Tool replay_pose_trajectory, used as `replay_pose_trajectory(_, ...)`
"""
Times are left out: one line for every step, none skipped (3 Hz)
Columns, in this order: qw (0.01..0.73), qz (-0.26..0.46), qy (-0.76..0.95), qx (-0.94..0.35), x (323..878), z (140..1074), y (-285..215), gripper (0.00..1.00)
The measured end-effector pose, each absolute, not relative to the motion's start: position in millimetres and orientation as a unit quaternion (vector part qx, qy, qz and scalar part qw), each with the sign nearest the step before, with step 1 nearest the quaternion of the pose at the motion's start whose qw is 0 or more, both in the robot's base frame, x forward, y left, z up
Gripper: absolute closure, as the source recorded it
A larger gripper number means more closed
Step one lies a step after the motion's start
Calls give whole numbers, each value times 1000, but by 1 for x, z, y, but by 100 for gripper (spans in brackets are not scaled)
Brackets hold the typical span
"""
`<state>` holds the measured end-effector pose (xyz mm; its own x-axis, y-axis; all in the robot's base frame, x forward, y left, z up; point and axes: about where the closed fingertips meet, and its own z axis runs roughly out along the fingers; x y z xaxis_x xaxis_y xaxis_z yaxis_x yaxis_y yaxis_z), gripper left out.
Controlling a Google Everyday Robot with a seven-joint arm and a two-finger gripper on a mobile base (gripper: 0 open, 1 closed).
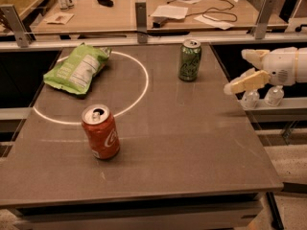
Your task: Knock green can over
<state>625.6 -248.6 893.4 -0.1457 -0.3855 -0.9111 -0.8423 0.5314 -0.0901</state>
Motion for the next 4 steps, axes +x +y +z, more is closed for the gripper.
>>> replay_pose_trajectory(499,264,708,-425,657,879,-240,0)
replay_pose_trajectory(497,286,701,-424,683,865,-228,0)
replay_pose_trajectory(487,295,700,-432,700,855,-211,0)
replay_pose_trajectory(483,304,691,-444,708,854,-192,0)
